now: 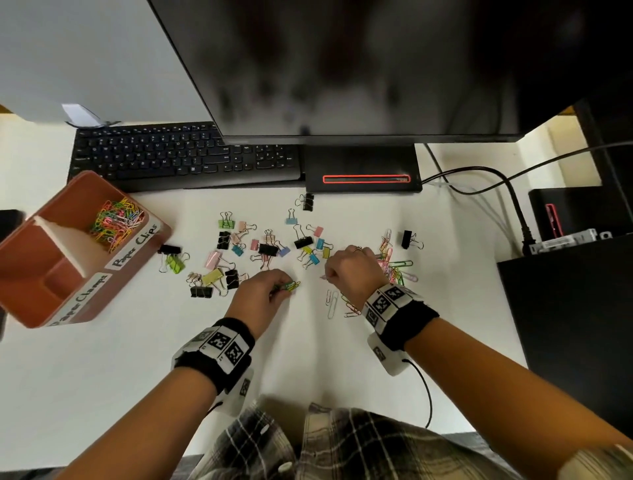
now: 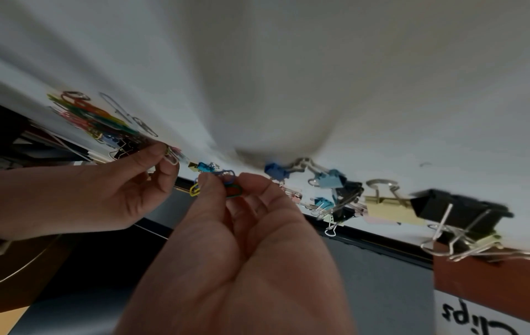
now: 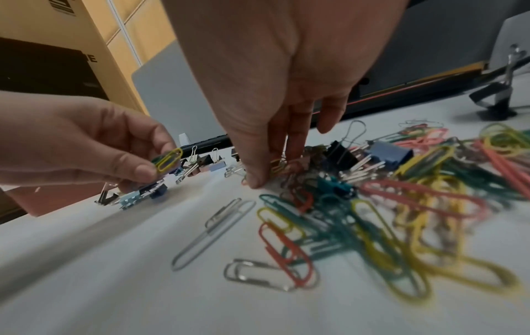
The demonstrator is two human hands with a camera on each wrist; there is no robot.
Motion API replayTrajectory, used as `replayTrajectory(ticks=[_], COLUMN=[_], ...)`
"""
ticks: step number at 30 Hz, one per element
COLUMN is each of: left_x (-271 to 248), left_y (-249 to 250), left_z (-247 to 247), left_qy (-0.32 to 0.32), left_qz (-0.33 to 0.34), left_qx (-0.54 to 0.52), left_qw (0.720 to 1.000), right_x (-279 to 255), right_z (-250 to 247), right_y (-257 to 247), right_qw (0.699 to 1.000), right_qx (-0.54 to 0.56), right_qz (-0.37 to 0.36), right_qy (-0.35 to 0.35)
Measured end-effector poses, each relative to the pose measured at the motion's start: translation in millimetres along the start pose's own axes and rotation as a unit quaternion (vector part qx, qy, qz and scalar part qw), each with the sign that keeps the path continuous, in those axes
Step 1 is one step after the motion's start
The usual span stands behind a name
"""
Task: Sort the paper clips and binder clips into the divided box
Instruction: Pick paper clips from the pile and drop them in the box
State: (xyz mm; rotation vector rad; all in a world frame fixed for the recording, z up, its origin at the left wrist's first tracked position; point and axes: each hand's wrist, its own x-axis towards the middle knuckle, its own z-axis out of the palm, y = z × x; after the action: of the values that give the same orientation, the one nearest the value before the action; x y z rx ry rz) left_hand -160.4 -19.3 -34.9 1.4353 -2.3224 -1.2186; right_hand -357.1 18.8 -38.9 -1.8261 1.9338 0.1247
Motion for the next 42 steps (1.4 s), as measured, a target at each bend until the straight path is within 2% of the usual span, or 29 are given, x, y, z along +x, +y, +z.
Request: replayTrajectory(ticks=[8, 12, 16, 21, 23, 25, 27, 29, 33, 35, 39, 42], left_x=[-13, -22, -29, -20, -12, -7, -6, -9, -20, -24, -24, -16], left_y=[-13, -21, -38, -75, -88, -98, -101, -99, -90, -82, -55, -35], left_z=[-14, -41, -96, -182, -207, -225, -233, -234, -213, -192, -139, -100], left_qy=[0.01, 0.029, 0.116, 0.221, 0.23, 0.214, 0.197, 0.2, 0.189, 0.15, 0.053, -0.004], left_qz=[0.018, 0.025, -0.003, -0.111, -0.156, -0.182, -0.18, -0.149, -0.025, 0.006, 0.035, 0.033], left_qx=[0.004, -0.009, -0.013, -0.001, 0.008, 0.008, 0.034, 0.058, -0.003, -0.036, -0.062, -0.073], left_qw=[1.0, 0.999, 0.993, 0.969, 0.961, 0.96, 0.963, 0.967, 0.982, 0.988, 0.996, 0.997], right_x=[8, 9, 13, 51, 75, 103, 123, 130, 101, 74, 10, -35], right_z=[0, -7, -33, -71, -81, -83, -79, -73, -59, -49, -16, 6], right_y=[-25, -41, -79, -175, -215, -251, -276, -284, -254, -218, -127, -69], right_qw=[0.998, 0.994, 0.991, 0.973, 0.962, 0.955, 0.953, 0.948, 0.94, 0.953, 0.978, 0.978], right_qx=[0.015, 0.062, 0.129, 0.208, 0.24, 0.258, 0.273, 0.295, 0.3, 0.262, 0.203, 0.196], right_qz=[0.011, 0.024, -0.01, -0.091, -0.108, -0.114, -0.097, -0.082, -0.105, -0.097, 0.0, 0.076], right_qy=[-0.061, -0.089, -0.041, 0.051, 0.073, 0.096, 0.091, 0.086, 0.123, 0.114, 0.053, -0.001])
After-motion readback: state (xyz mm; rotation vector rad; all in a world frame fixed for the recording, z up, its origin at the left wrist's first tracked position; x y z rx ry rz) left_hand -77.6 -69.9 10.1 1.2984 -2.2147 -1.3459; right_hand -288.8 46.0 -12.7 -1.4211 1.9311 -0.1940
